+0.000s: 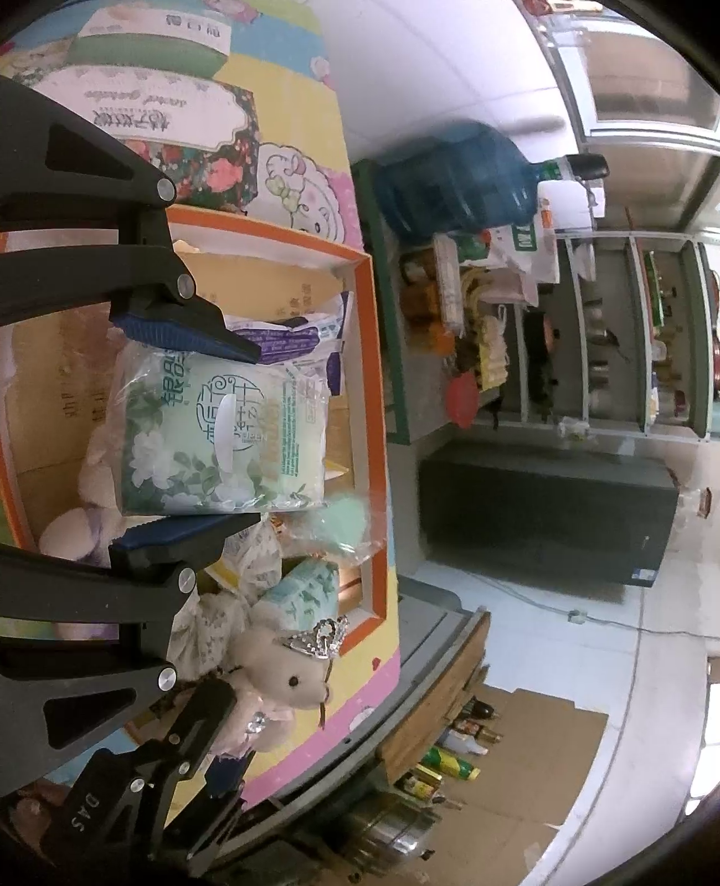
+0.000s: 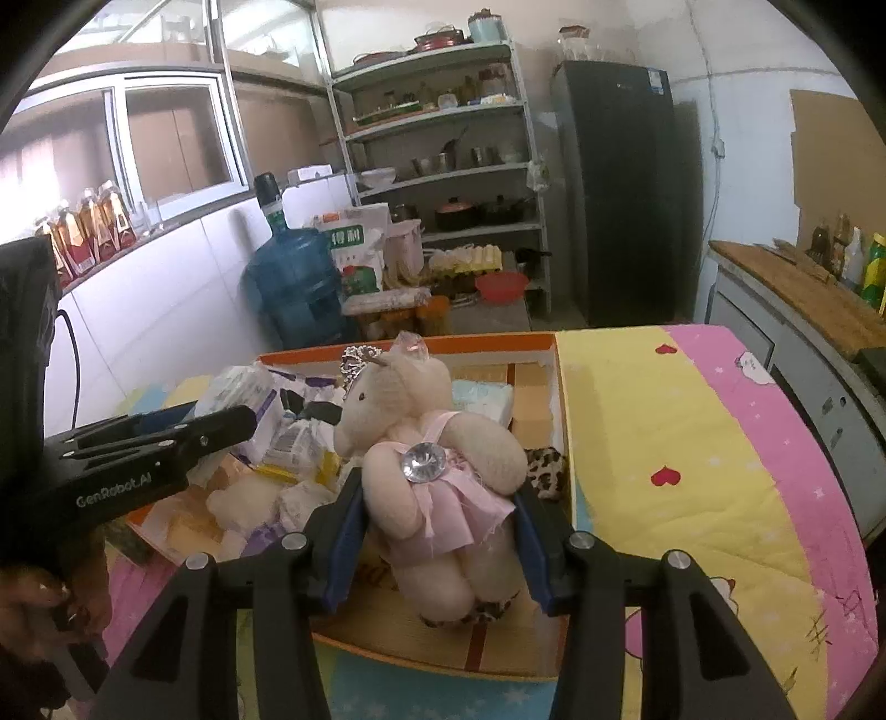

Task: Organize soft objects
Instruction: 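Lower the tissue pack and teddy bear into the box and open both tools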

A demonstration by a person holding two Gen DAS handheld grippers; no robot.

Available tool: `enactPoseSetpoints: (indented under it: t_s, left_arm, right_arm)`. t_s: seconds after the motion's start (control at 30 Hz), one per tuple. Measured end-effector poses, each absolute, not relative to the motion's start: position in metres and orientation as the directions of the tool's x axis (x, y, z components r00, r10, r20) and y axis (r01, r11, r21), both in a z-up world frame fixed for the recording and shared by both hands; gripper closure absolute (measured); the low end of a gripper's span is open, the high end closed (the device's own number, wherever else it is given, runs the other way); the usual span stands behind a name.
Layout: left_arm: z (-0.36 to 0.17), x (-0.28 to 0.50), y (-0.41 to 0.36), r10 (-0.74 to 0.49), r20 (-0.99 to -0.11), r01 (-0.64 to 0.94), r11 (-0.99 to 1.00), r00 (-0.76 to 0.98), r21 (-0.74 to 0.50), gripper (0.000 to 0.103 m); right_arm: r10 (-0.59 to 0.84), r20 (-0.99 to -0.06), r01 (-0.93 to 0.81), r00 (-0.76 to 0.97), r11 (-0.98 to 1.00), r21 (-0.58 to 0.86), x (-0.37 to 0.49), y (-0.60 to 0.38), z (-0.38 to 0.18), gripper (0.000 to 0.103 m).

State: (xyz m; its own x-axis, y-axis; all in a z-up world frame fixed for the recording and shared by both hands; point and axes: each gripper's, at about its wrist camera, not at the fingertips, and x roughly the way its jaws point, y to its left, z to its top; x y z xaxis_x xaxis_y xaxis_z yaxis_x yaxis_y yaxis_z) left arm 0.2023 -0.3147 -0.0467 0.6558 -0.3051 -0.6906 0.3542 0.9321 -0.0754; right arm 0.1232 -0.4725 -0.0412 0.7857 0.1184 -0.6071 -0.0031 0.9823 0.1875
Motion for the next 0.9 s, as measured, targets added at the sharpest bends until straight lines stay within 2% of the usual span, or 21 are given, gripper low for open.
enactPoseSetpoints:
  t_s: [0.63,0.8,0.9]
  left_arm:
    - [-0.062,0.221,-0.318,-0.331,-0.721,0.374,0.921,0.608,-0.107,0.050]
    - [-0.062,0.219,-0.318,-0.328,-0.722,0.379,0.920,0.609,-0.099,0.048]
    - [-0.060,0.217,-0.317,-0.330,-0.716,0.379,0.920,0.615,-0.098,0.044]
  right_arm:
    - [0.121,-0.628,-0.011,0.769,0.984,0.177,0.132,-0.468,-0.053,0.048]
    - [0.121,-0.625,-0.008,0.771,0.984,0.180,0.132,-0.469,-0.052,0.047]
    - [0.115,-0.623,-0.005,0.774,0.984,0.176,0.131,-0.470,-0.052,0.043]
